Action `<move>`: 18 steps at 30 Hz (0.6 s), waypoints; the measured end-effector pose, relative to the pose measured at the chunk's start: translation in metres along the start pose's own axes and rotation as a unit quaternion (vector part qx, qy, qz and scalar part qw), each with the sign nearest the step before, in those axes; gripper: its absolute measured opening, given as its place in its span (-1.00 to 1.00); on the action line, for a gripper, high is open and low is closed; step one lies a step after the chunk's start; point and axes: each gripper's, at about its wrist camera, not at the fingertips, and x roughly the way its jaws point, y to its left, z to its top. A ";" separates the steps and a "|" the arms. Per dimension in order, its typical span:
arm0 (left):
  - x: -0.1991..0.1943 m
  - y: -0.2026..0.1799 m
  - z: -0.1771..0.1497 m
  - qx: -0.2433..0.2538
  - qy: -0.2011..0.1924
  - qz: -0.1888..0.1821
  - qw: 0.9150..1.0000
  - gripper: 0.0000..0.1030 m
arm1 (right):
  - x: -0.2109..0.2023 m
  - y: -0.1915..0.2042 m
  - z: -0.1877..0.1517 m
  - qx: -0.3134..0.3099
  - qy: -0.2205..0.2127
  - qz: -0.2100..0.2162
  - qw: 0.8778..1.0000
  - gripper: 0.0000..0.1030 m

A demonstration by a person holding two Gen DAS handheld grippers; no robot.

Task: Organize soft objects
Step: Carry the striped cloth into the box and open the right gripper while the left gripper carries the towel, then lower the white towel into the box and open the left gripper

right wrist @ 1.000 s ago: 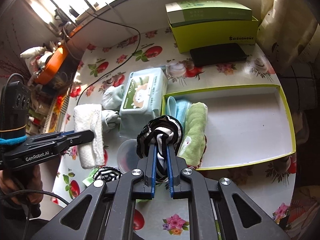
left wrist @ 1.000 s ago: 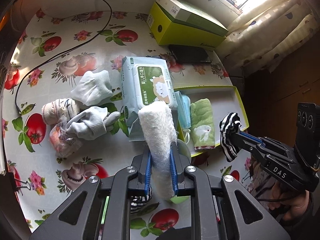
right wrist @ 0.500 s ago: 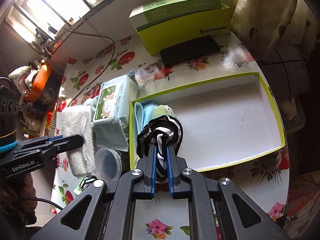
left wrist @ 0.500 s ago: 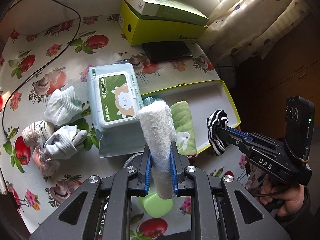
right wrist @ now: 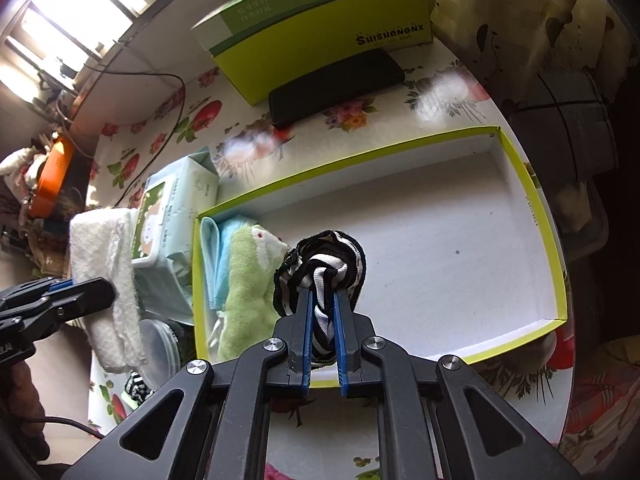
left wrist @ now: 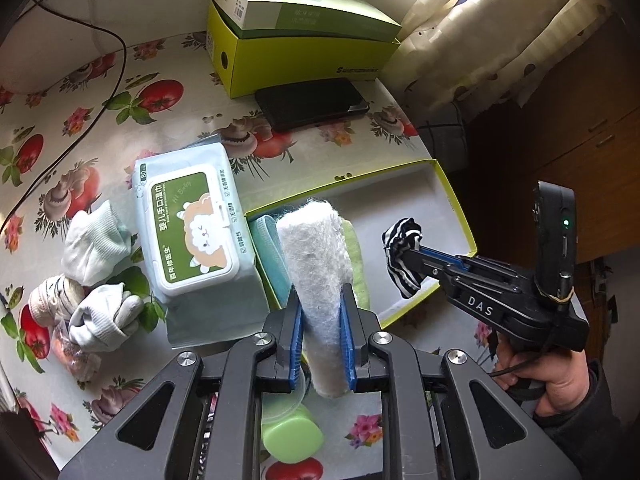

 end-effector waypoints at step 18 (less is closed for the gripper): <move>0.030 -0.030 0.035 0.022 0.014 -0.018 1.000 -0.67 | -0.006 -0.009 -0.014 0.020 0.004 0.026 0.999 -0.20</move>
